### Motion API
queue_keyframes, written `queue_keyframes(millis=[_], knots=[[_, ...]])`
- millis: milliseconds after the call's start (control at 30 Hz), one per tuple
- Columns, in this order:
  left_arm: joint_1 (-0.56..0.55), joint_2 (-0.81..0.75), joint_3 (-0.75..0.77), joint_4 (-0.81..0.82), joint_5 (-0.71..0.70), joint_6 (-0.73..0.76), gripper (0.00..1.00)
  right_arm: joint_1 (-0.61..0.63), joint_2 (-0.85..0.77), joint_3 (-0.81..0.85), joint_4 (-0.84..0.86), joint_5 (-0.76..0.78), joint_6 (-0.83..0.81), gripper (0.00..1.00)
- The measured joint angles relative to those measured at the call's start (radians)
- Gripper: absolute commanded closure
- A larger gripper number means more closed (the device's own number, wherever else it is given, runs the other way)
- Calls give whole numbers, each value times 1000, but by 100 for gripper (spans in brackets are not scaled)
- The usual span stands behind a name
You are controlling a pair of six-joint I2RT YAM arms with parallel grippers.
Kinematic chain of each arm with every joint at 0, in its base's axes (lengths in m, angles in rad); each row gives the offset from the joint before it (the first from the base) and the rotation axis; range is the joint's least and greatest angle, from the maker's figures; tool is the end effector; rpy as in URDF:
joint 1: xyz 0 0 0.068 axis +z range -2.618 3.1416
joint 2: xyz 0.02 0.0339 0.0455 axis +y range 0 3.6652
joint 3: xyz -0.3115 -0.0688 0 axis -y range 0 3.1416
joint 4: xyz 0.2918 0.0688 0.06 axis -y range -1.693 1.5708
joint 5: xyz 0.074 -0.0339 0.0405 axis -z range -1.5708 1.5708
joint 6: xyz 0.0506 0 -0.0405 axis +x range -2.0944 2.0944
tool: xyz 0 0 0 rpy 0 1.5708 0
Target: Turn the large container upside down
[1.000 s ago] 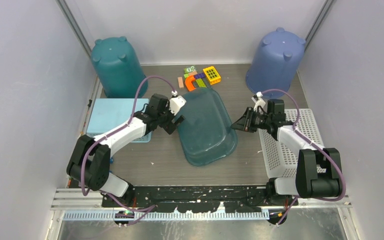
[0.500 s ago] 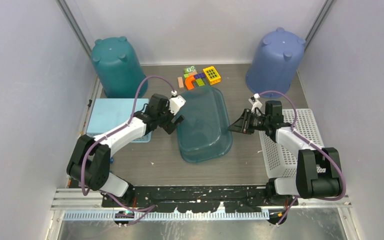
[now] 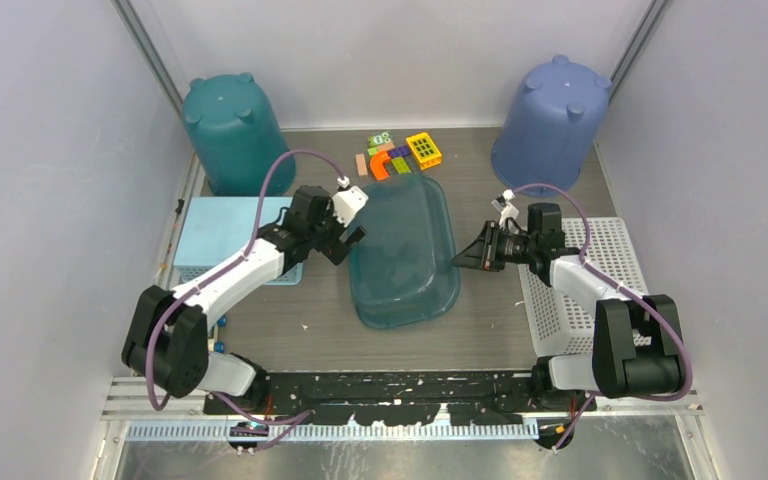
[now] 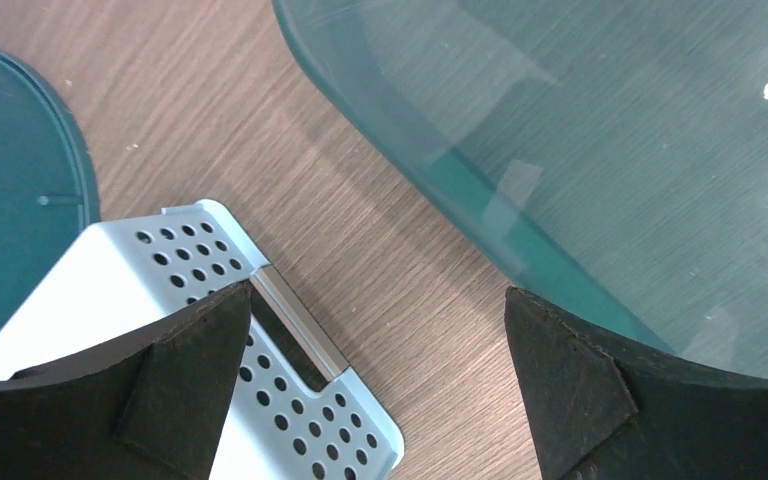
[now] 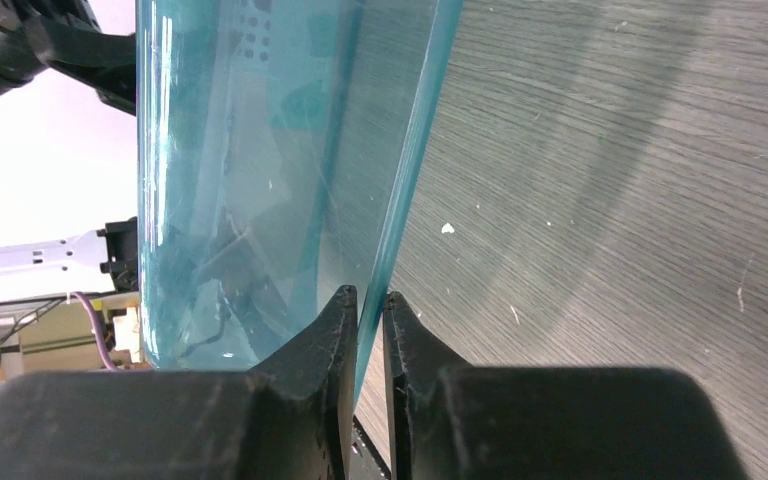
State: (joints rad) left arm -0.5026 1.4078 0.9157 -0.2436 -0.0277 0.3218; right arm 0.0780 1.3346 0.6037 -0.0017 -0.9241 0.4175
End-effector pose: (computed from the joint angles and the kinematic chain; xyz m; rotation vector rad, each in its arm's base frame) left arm 0.3051 -0.1661 0.2523 0.9112 2.1193 -0.0606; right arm 0.2781 0.0622 0.1964 -0.1105 2.2738 1.3158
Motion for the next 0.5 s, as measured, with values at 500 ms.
queue_keyframes(millis=[500], knots=[[-2,-48,-4,0,2,-2,0,5,-2,0,-14,-12,-24,76]])
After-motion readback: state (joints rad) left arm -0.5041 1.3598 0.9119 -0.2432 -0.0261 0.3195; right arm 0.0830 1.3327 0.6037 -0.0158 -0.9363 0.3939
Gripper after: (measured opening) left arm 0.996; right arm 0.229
